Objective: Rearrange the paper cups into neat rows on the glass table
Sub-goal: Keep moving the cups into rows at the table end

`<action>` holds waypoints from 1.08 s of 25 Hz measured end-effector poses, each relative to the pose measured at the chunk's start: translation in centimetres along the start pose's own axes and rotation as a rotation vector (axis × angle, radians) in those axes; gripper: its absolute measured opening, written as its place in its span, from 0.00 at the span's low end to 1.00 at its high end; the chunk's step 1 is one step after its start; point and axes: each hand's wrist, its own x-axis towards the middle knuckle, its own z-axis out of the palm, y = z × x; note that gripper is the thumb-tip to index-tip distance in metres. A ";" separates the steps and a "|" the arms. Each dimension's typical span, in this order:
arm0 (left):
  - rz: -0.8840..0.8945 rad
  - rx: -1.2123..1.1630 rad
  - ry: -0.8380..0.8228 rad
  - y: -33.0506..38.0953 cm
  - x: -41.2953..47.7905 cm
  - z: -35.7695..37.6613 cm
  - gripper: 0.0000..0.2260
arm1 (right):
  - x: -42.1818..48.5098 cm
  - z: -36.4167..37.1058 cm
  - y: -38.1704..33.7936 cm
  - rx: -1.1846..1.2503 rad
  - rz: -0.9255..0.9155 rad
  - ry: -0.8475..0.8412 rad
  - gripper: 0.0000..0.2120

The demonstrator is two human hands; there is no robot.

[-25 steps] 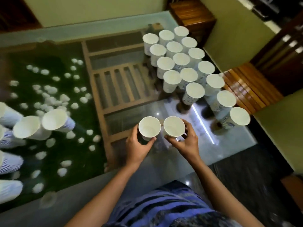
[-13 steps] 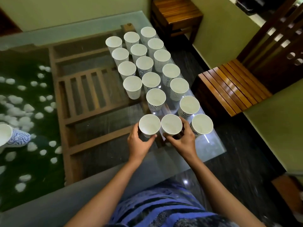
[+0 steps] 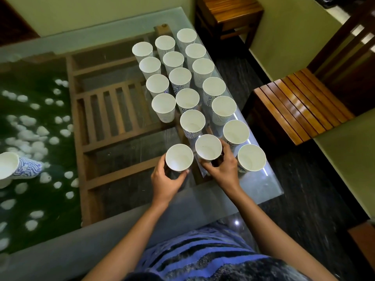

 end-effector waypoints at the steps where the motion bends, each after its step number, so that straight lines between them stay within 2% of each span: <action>1: 0.000 0.001 -0.011 -0.2 -0.1 -0.2 0.28 | 0.0 0.0 0.1 0.000 -0.003 -0.013 0.35; 6: 0.025 -0.014 -0.097 -0.6 -1.0 -0.8 0.30 | -0.9 -0.1 0.1 0.043 0.049 -0.094 0.37; 9: 0.123 0.010 -0.208 -0.3 -1.9 -0.7 0.30 | -2.6 -0.8 0.4 0.037 0.090 -0.079 0.33; 13: 0.201 0.005 -0.311 0.6 -3.3 0.8 0.29 | -6.5 -2.3 0.9 -0.024 0.101 0.012 0.17; 15: 0.204 -0.008 -0.342 1.0 -3.8 1.8 0.28 | -8.3 -3.1 1.0 -0.001 0.116 0.063 0.13; 22: 0.192 -0.031 -0.368 2.0 -4.0 4.8 0.29 | -10.3 -4.5 1.3 0.025 0.146 0.175 0.11; 27: 0.131 -0.089 -0.416 1.5 -4.4 3.5 0.30 | -11.2 -3.8 0.8 -0.008 0.085 0.342 0.09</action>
